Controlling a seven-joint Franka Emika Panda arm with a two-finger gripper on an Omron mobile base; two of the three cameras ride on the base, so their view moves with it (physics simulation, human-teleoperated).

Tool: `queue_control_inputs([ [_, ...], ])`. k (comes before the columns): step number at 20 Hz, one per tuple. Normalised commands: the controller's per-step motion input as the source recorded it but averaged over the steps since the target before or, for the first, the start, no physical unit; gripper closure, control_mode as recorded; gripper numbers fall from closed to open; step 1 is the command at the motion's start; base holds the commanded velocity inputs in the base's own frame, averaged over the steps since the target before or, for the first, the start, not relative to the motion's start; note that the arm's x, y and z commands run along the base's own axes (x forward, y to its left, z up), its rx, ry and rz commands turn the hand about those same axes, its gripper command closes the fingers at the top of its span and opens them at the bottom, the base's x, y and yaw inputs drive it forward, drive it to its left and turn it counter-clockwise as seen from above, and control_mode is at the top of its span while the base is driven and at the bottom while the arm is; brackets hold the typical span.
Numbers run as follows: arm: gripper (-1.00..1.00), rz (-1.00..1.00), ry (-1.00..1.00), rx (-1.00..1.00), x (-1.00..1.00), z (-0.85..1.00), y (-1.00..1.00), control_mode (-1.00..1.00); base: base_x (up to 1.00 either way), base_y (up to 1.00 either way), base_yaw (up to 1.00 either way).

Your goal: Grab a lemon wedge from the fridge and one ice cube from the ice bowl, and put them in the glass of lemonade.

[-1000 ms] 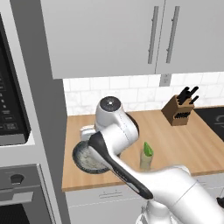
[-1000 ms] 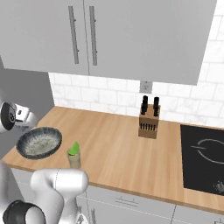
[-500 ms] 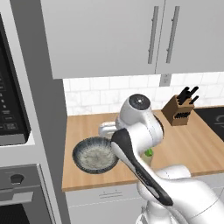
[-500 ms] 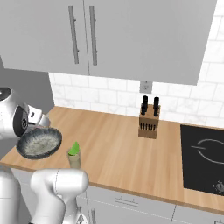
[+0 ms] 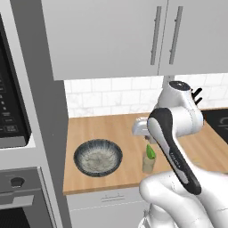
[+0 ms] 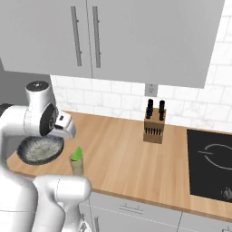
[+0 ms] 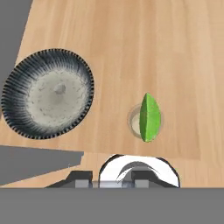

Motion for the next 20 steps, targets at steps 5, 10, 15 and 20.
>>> queue_control_inputs([
  [5,1.0,0.0,0.39,-0.04,-0.11,-0.36,-0.37,-1.0,0.0,0.0,0.0],
  [10,1.0,-0.01,0.07,-0.09,-0.16,-0.53,-0.07,-1.0,0.0,0.0,0.0],
  [15,1.0,-0.03,-0.17,-0.01,0.0,-0.03,0.0,-1.0,0.0,0.0,0.0],
  [20,1.0,-0.01,-0.17,0.0,0.26,-0.08,0.0,-1.0,0.0,0.0,0.0],
])
